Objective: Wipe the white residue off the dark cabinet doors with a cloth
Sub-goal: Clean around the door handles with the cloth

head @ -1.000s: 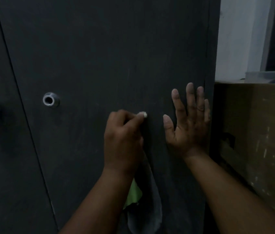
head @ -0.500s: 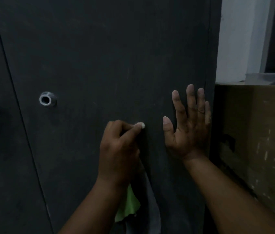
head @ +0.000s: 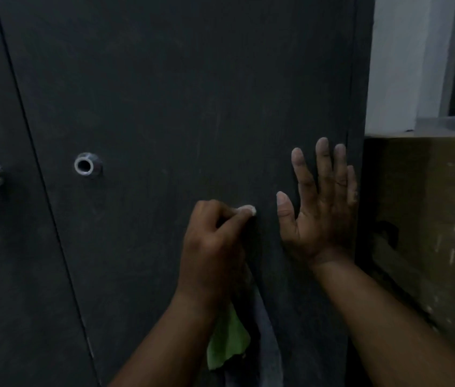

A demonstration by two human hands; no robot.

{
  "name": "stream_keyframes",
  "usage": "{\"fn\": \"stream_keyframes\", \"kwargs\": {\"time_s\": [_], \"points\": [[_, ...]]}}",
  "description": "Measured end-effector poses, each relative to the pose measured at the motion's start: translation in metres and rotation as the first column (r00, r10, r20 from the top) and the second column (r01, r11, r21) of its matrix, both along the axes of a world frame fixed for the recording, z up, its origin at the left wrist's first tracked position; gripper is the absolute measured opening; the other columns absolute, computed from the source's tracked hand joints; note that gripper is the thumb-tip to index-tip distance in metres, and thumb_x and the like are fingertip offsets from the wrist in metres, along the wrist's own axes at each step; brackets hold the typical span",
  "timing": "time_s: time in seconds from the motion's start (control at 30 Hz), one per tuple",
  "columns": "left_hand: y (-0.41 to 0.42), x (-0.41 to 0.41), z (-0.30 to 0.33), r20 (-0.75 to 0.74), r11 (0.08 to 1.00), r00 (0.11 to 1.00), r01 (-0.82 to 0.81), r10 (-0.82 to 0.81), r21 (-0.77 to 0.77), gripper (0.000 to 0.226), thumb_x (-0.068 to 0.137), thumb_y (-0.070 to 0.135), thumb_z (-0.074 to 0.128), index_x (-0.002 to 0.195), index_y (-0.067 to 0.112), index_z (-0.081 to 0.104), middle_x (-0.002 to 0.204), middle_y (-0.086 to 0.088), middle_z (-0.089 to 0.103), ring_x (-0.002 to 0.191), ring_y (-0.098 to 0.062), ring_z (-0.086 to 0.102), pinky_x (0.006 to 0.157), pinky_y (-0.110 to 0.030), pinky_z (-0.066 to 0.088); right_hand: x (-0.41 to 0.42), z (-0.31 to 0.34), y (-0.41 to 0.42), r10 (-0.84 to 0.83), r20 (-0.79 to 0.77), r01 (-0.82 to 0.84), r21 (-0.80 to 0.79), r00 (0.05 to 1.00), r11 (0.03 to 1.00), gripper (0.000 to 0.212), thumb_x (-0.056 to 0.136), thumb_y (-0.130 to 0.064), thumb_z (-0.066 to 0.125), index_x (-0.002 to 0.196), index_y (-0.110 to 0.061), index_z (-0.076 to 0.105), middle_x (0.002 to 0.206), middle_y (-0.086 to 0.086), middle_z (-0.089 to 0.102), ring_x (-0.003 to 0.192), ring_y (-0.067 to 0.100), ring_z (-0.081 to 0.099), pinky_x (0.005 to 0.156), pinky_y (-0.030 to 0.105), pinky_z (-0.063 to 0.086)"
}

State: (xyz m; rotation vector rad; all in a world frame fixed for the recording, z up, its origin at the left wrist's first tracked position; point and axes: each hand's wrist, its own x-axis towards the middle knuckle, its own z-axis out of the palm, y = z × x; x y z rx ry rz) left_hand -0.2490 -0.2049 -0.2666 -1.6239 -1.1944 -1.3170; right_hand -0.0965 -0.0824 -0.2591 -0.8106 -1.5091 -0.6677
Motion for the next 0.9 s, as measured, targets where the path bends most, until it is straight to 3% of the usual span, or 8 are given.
{"fn": "stream_keyframes", "kwargs": {"time_s": [0.27,0.43,0.57,0.63,0.77,0.9], "points": [[-0.004,-0.031,0.049,0.19,0.978,0.982,-0.046,0.006,0.206,0.017,0.092,-0.001,0.074,0.104,0.008,0.082,0.083,-0.009,0.061,0.074,-0.026,0.063,0.068,-0.04,0.056,-0.002,0.0,-0.001,0.006,-0.015,-0.006,0.01,1.0,1.0,0.067,0.101,-0.049,0.041,0.16,-0.02,0.031,0.169,0.016,0.02,0.158,0.037,0.012,0.126,0.054,0.012],[-0.008,-0.02,0.012,0.107,0.995,0.994,-0.028,0.017,0.099,0.016,0.088,-0.003,0.079,0.102,0.005,0.082,0.081,-0.009,0.057,0.073,-0.024,0.058,0.07,-0.028,0.05,-0.004,0.0,-0.004,-0.023,0.008,0.023,-0.009,1.0,1.0,0.071,0.099,-0.051,0.041,0.161,-0.017,0.028,0.169,0.018,0.016,0.158,0.039,0.01,0.126,0.056,0.011],[-0.02,-0.034,-0.002,0.031,0.999,0.999,-0.039,0.038,0.033,0.019,0.087,-0.005,0.08,0.103,0.003,0.081,0.083,-0.011,0.059,0.073,-0.028,0.061,0.062,-0.041,0.054,-0.005,0.0,-0.004,-0.047,0.025,0.047,-0.007,0.999,0.999,0.074,0.1,-0.054,0.037,0.161,-0.013,0.028,0.169,0.019,0.017,0.157,0.043,0.011,0.124,0.061,0.014],[-0.023,-0.044,0.012,0.076,0.995,0.996,-0.061,0.055,0.079,0.02,0.087,-0.005,0.079,0.104,0.005,0.082,0.083,-0.01,0.06,0.074,-0.024,0.062,0.066,-0.036,0.054,-0.006,0.001,-0.003,-0.041,0.043,0.041,0.0,0.998,0.999,0.076,0.1,-0.054,0.038,0.161,-0.011,0.028,0.169,0.019,0.018,0.157,0.044,0.011,0.123,0.063,0.013],[-0.023,-0.054,0.06,0.29,0.976,0.957,-0.077,0.014,0.206,0.016,0.092,0.009,0.077,0.105,0.015,0.083,0.081,-0.003,0.061,0.07,-0.005,0.054,0.071,-0.006,0.038,-0.01,0.003,-0.004,-0.009,0.081,0.009,0.0,0.997,1.0,0.077,0.1,-0.053,0.039,0.162,-0.009,0.026,0.17,0.017,0.014,0.157,0.043,0.006,0.124,0.062,0.009],[-0.018,-0.049,0.07,0.339,0.968,0.94,-0.056,-0.032,0.246,0.016,0.091,0.009,0.078,0.104,0.016,0.083,0.082,0.002,0.058,0.07,-0.005,0.055,0.07,-0.007,0.04,-0.014,0.005,-0.006,0.003,0.093,-0.003,0.006,0.996,1.0,0.078,0.1,-0.053,0.037,0.162,-0.008,0.023,0.171,0.016,0.012,0.158,0.043,0.003,0.124,0.063,0.009]]}}
